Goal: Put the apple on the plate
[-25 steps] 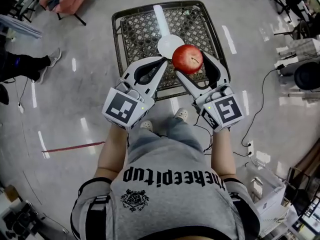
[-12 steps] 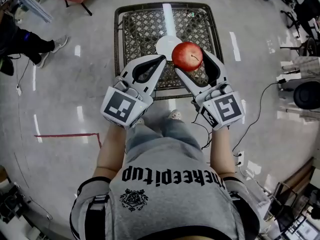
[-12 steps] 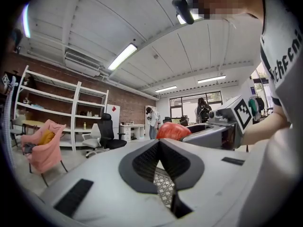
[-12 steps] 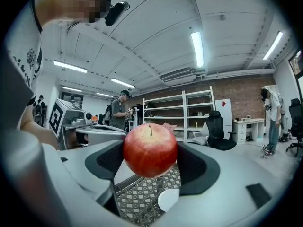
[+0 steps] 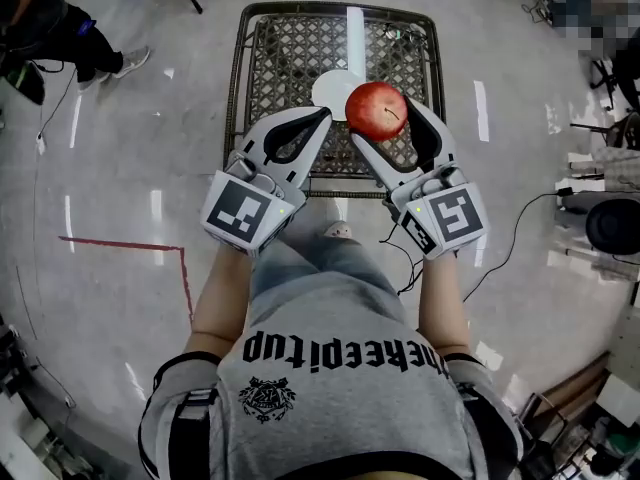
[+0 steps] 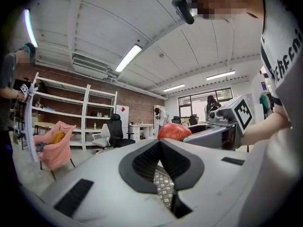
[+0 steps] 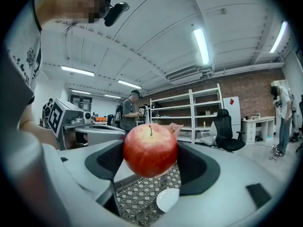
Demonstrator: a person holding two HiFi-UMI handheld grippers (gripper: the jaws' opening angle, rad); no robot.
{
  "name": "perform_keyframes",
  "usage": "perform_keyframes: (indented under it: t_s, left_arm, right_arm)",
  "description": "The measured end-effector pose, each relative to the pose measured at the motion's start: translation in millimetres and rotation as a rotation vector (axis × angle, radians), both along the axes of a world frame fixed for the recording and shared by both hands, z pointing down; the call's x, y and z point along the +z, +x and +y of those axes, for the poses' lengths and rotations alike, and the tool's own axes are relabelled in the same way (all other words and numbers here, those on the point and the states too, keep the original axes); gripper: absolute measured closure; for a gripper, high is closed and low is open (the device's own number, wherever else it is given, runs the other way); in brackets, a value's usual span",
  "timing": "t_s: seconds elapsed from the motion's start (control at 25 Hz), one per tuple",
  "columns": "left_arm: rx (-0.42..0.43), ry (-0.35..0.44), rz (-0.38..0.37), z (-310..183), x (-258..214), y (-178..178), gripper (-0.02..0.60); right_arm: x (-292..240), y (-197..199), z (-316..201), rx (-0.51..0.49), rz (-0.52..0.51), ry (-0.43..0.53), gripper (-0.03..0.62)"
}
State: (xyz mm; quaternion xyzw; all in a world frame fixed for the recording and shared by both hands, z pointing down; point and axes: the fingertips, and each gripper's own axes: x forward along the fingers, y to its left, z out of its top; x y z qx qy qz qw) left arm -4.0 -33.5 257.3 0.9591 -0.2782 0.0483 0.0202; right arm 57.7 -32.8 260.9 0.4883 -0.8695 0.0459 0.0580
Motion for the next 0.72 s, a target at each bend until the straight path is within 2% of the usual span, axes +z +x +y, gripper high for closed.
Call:
perform_keyframes:
  t_s: [0.28,0.72]
  left_arm:
    - [-0.059,0.035,-0.003,0,1,7,0.56]
    - [-0.071,0.053,-0.02,10,4,34,0.56]
  right_arm:
    - [5,9,0,-0.049,-0.006,0.001,0.22]
    - [13,28,5,-0.094,-0.02,0.0,0.22]
